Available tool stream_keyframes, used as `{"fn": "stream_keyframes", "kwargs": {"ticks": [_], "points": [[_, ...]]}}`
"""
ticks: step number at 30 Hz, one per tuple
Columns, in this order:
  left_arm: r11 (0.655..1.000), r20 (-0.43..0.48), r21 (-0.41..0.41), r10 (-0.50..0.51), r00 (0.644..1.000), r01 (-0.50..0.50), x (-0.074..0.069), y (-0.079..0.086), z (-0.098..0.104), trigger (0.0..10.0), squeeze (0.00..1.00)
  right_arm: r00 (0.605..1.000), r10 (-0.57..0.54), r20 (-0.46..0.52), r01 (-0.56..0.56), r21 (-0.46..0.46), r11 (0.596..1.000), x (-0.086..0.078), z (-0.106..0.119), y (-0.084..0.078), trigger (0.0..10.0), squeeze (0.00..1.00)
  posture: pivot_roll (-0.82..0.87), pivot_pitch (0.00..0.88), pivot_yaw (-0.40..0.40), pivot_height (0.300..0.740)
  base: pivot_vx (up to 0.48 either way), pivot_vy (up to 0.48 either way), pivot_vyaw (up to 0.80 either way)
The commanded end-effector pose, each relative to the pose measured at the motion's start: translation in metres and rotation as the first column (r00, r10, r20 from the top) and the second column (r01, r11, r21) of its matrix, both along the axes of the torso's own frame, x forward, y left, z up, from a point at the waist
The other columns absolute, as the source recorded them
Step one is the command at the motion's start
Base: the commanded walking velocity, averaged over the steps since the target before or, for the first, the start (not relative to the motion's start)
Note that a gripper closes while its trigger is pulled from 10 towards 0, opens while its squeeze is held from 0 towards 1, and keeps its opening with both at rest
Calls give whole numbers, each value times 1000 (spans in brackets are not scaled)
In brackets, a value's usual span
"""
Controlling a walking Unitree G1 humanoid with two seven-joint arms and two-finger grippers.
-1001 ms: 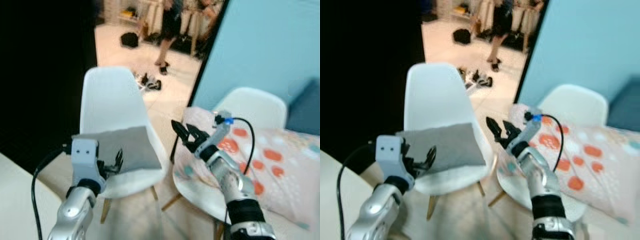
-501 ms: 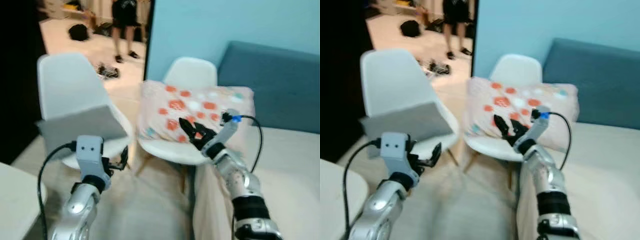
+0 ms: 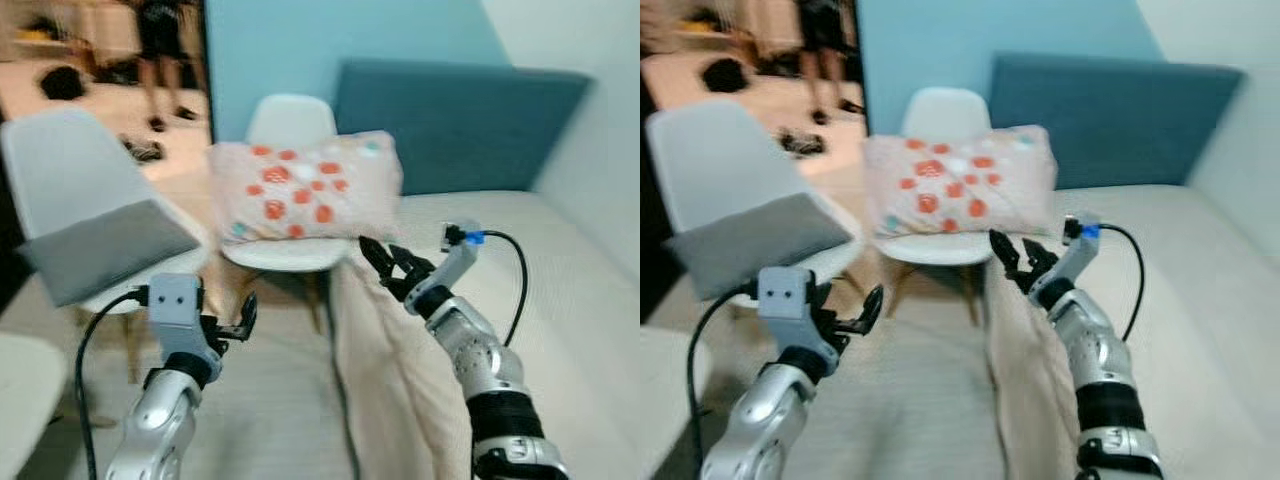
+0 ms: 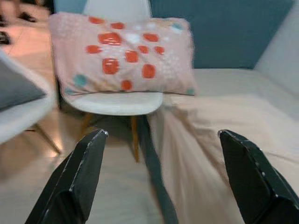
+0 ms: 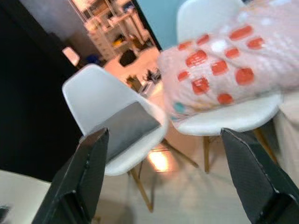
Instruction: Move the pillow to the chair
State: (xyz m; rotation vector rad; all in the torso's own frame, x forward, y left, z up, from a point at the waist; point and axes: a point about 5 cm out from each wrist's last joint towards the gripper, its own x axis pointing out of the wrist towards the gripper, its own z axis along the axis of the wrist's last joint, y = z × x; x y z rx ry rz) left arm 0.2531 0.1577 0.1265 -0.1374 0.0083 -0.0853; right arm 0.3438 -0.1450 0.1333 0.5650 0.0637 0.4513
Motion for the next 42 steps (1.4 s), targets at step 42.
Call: {"fn": "stream_keyframes", "kwargs": {"ticks": [42], "points": [[997,27,-66,31,999,-29,2,4,6,10000,0,1000,3,-2,-3,-69,998,3,3,0,10000,0,-8,0,-92,735,351,0,51]]}}
